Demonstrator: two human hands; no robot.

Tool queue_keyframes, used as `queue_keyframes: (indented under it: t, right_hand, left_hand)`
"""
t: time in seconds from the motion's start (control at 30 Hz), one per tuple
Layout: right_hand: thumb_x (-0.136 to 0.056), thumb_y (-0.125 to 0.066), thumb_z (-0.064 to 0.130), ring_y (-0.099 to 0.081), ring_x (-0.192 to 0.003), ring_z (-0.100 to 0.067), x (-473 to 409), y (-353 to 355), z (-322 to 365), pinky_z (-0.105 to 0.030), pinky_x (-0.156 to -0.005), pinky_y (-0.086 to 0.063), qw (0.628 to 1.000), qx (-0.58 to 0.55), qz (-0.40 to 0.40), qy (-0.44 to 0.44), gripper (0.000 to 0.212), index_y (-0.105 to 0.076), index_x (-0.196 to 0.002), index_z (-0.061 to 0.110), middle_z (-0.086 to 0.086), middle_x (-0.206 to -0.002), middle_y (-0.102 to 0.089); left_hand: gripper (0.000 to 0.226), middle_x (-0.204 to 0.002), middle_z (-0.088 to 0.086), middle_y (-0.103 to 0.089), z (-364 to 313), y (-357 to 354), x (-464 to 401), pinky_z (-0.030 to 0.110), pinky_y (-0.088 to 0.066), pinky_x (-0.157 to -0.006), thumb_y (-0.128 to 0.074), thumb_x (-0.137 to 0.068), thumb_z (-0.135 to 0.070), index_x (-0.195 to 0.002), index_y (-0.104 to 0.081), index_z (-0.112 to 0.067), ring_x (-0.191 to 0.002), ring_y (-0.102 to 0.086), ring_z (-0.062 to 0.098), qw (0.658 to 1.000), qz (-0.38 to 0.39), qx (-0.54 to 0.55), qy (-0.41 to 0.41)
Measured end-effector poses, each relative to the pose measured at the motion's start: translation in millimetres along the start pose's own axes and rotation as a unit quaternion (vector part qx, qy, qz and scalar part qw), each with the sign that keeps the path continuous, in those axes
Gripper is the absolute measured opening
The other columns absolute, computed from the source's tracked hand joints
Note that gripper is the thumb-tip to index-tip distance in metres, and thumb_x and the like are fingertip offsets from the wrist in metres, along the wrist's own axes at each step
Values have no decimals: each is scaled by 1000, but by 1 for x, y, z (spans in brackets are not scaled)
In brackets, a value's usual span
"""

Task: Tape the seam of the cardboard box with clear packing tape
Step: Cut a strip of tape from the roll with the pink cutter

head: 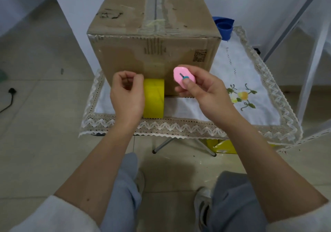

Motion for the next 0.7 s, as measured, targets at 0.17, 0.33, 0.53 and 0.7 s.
queue_keyframes:
  t: [0.17,0.33,0.53,0.7]
  right_hand:
    - [-97,-52,0,-69,-79,-7,-5,-4,-1,-24,-78,-60,1000,-16,-13,-13,27,-58,-120,13,-1,-98,-69]
    - [-97,-54,1,-69,-77,-6,-8,-11,-4,-23,-77,-59,1000,14,-1,-11,26,-59,-121,10,0,-95,-69]
    - [-96,-55,2,-68,-75,-6,-10,-14,-6,-25,-77,-59,999,38,-3,-2,24,-59,-119,10,3,-91,-69]
    - [-96,-57,4,-68,-75,-6,-11,-18,-6,-27,-79,-59,999,49,1,5,21,-61,-115,12,5,-90,-69]
  left_hand:
    - [16,-84,-12,-58,13,-9,4,29,-47,-79,-62,-89,-39,-83,-55,-26,-81,-57,7,992,85,0,92]
    - [14,-84,-13,-59,13,-12,7,22,-43,-72,-65,-89,-37,-85,-56,-27,-77,-55,2,990,101,-5,100]
    - [12,-76,-16,-60,11,-11,4,8,-41,-62,-68,-87,-32,-83,-59,-25,-63,-52,-10,994,90,9,68]
    - [5,-76,-17,-64,10,-11,2,19,-47,-72,-69,-86,-30,-84,-67,-26,-68,-56,-6,995,80,10,53]
Point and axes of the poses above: each hand's wrist, its own x-axis away from the middle knuckle, its own y-axis out of the back of the hand, z = x × y, the point moved 7 cm from there along -x, towards the middle knuckle
